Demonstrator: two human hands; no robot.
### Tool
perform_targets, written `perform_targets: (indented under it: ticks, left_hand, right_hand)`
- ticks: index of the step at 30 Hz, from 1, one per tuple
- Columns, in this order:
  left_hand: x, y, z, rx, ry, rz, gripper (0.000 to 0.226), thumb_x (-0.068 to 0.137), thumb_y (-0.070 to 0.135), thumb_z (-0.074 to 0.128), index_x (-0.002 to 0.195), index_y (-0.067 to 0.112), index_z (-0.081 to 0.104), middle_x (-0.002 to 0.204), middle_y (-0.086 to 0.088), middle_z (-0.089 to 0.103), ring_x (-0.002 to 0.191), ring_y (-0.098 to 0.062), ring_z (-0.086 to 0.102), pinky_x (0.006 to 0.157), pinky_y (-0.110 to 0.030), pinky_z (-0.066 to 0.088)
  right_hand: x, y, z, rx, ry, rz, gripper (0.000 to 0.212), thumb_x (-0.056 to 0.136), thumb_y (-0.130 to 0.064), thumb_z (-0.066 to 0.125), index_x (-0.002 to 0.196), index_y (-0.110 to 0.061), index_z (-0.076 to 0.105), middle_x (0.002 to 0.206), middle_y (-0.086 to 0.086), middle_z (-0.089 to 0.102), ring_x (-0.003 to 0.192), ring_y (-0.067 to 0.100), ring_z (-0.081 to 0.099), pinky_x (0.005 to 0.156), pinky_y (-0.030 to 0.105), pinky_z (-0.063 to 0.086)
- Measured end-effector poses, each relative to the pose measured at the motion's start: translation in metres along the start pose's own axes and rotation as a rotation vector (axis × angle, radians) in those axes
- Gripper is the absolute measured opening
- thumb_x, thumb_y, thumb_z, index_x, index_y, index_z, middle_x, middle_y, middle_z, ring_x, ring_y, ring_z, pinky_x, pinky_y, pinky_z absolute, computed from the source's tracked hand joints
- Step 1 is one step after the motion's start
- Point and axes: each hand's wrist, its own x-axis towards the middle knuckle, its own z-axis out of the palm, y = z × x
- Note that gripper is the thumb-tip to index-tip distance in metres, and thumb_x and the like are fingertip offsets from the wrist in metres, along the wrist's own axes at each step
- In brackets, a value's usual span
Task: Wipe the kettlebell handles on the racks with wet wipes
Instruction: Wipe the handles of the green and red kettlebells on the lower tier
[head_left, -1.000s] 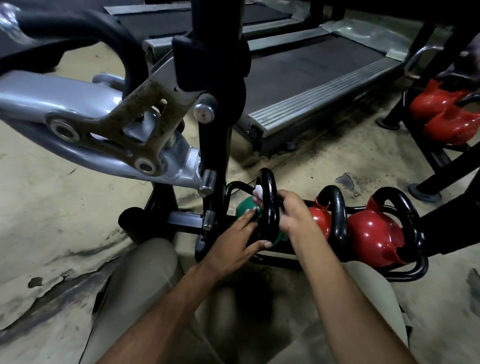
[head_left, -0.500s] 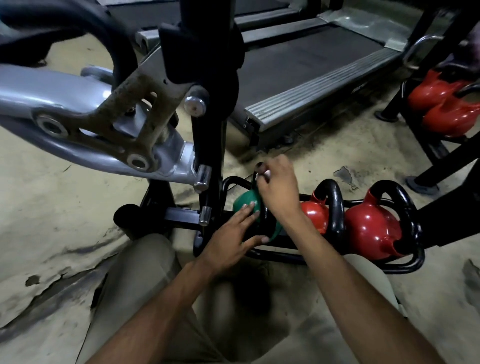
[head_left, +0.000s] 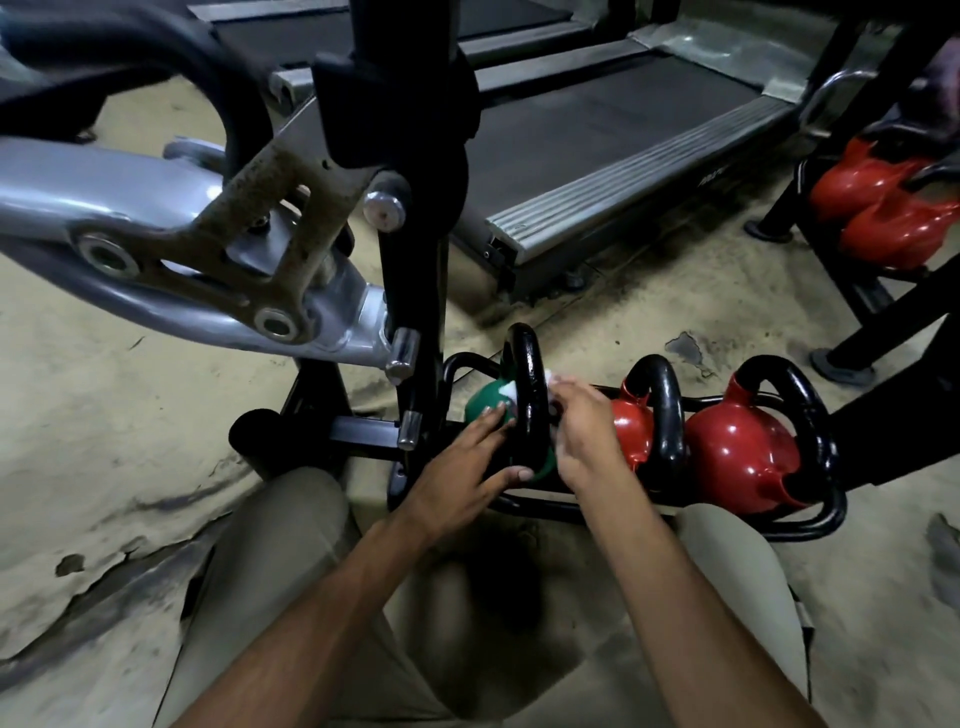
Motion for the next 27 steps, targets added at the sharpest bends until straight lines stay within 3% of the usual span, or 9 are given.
perform_targets:
  ticks: [3,8,12,16,18,20,22,24,27]
  left_hand:
    - [0.000,0.001,0.000,0.001,0.010,0.013,0.084,0.093,0.074,0.041,0.162,0.027,0.032,0.172,0.007,0.019,0.158,-0.005,0.011,0.128,-0.036,0.023]
    - [0.001,0.001,0.003,0.013,0.001,0.006,0.077,0.097,0.067,0.050,0.161,0.027,0.032,0.172,0.008,0.016,0.158,-0.006,0.009,0.128,-0.035,0.021]
    - [0.001,0.000,0.002,-0.001,0.010,-0.020,0.081,0.095,0.064,0.053,0.161,0.020,0.034,0.172,0.011,0.015,0.157,-0.003,0.007,0.129,-0.031,0.016]
    - [0.001,0.004,-0.001,-0.074,0.019,-0.018,0.082,0.089,0.067,0.057,0.158,0.025,0.041,0.170,0.012,0.021,0.157,-0.001,0.011,0.128,-0.027,0.017]
    - [0.000,0.007,-0.002,-0.115,0.031,-0.005,0.082,0.087,0.069,0.055,0.155,0.024,0.044,0.165,0.019,0.025,0.155,0.000,0.016,0.125,-0.022,0.019]
    - [0.001,0.005,-0.002,-0.123,0.043,-0.005,0.083,0.087,0.066,0.053,0.154,0.018,0.046,0.163,0.016,0.030,0.154,-0.002,0.023,0.126,-0.027,0.023]
    - [0.001,0.002,-0.001,-0.089,0.033,-0.007,0.079,0.089,0.062,0.053,0.155,0.019,0.045,0.167,0.009,0.030,0.155,-0.006,0.023,0.127,-0.033,0.025]
    - [0.000,0.002,-0.002,-0.086,0.024,-0.007,0.074,0.091,0.058,0.057,0.156,0.025,0.043,0.167,0.013,0.025,0.156,-0.005,0.020,0.126,-0.025,0.020]
    - [0.001,0.001,-0.002,-0.086,0.015,-0.025,0.076,0.093,0.058,0.061,0.158,0.027,0.039,0.169,0.016,0.020,0.156,-0.001,0.013,0.127,-0.024,0.016]
  right_hand:
    - [0.009,-0.017,0.009,0.245,-0.181,0.350,0.036,0.103,-0.005,0.034,0.107,0.017,0.062,0.098,0.026,0.074,0.082,0.033,0.076,0.085,0.044,0.061]
    - [0.002,-0.021,0.014,0.234,-0.114,0.301,0.029,0.103,-0.003,0.039,0.113,0.012,0.062,0.096,0.024,0.072,0.087,0.033,0.072,0.078,0.042,0.064]
    - [-0.012,0.004,0.003,-0.219,0.105,-0.339,0.009,0.095,-0.006,0.064,0.092,-0.015,0.067,0.093,0.007,0.070,0.089,0.025,0.067,0.083,0.043,0.057]
    - [-0.012,0.000,0.004,-1.126,-0.049,-1.080,0.005,0.089,-0.010,0.067,0.092,-0.013,0.067,0.107,0.000,0.058,0.105,0.015,0.053,0.085,0.021,0.048]
    - [-0.008,-0.003,0.010,-1.548,-0.182,-1.290,0.011,0.081,-0.006,0.070,0.092,-0.008,0.068,0.102,0.008,0.061,0.104,0.026,0.054,0.089,0.036,0.052]
    - [-0.011,-0.002,0.007,-1.726,-0.284,-1.350,0.014,0.079,-0.007,0.071,0.093,-0.008,0.070,0.101,0.009,0.063,0.106,0.030,0.056,0.104,0.046,0.047]
    - [-0.019,0.005,-0.007,-1.656,-0.315,-1.344,0.012,0.087,-0.008,0.067,0.098,-0.008,0.071,0.110,0.008,0.065,0.114,0.027,0.057,0.110,0.043,0.043]
    - [-0.032,0.017,-0.024,-1.362,-0.194,-1.316,0.012,0.092,-0.004,0.066,0.102,-0.007,0.073,0.116,0.008,0.066,0.114,0.023,0.057,0.103,0.033,0.046]
    - [-0.052,0.030,-0.030,-0.886,0.074,-1.000,0.013,0.097,-0.011,0.067,0.107,-0.016,0.071,0.115,-0.003,0.063,0.106,0.011,0.061,0.088,0.025,0.052]
